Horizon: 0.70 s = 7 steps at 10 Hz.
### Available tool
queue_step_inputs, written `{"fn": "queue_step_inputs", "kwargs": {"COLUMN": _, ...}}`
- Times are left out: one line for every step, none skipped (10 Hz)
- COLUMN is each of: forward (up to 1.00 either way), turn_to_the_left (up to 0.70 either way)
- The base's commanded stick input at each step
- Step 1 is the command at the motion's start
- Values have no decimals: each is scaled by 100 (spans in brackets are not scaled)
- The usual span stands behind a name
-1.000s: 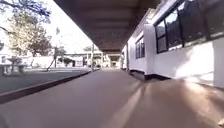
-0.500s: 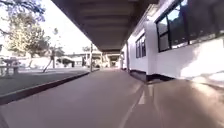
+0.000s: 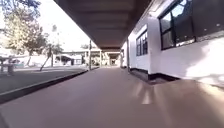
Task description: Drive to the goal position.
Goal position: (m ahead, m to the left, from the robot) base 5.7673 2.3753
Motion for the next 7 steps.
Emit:
{"fn": "queue_step_inputs", "kwargs": {"forward": 70, "turn_to_the_left": 0}}
{"fn": "queue_step_inputs", "kwargs": {"forward": 70, "turn_to_the_left": 0}}
{"fn": "queue_step_inputs", "kwargs": {"forward": 70, "turn_to_the_left": 0}}
{"fn": "queue_step_inputs", "kwargs": {"forward": 70, "turn_to_the_left": 0}}
{"fn": "queue_step_inputs", "kwargs": {"forward": 70, "turn_to_the_left": 0}}
{"fn": "queue_step_inputs", "kwargs": {"forward": 70, "turn_to_the_left": 0}}
{"fn": "queue_step_inputs", "kwargs": {"forward": 70, "turn_to_the_left": 0}}
